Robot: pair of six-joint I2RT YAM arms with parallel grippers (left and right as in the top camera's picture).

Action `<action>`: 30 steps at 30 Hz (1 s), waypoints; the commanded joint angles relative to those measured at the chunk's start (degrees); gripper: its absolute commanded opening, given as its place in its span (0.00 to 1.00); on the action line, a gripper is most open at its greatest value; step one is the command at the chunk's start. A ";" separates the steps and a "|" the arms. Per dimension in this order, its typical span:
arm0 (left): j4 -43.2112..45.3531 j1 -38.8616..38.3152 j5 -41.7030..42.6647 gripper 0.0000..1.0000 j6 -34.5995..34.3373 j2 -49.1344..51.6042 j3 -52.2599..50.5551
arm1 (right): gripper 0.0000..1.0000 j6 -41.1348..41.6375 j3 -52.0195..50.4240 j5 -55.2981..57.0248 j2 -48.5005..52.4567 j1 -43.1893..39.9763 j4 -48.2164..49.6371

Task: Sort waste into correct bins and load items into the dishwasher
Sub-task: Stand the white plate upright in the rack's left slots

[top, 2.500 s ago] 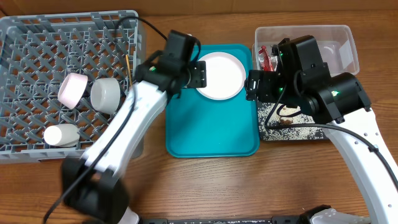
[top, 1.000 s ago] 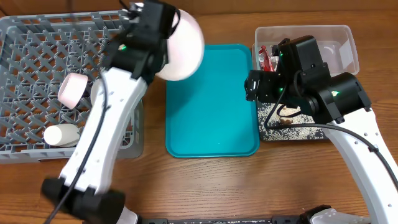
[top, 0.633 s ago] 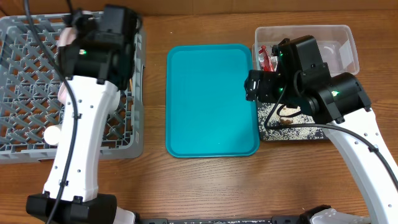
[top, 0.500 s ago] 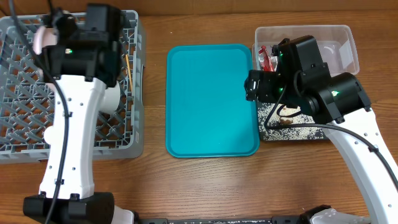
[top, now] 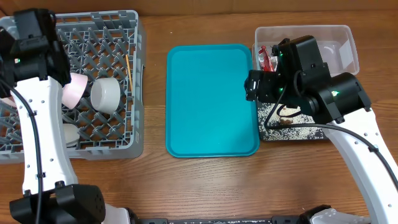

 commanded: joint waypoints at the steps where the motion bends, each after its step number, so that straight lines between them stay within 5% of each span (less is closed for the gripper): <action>1: 9.20 1.62 -0.07 0.04 11.91 0.22 -4.35 | 1.00 0.07 0.74 -0.31 -0.11 -0.22 0.33; 10: 36.13 3.52 4.26 0.04 43.78 1.11 -16.22 | 1.00 0.09 0.74 -0.31 -0.11 -0.22 0.42; 14: 42.47 4.02 6.93 0.04 50.58 2.58 -18.56 | 1.00 0.09 0.74 -0.31 -0.11 -0.22 1.03; 30: 44.52 3.26 10.60 0.04 50.77 11.08 -18.64 | 1.00 0.07 0.74 -0.31 -0.11 -0.22 1.66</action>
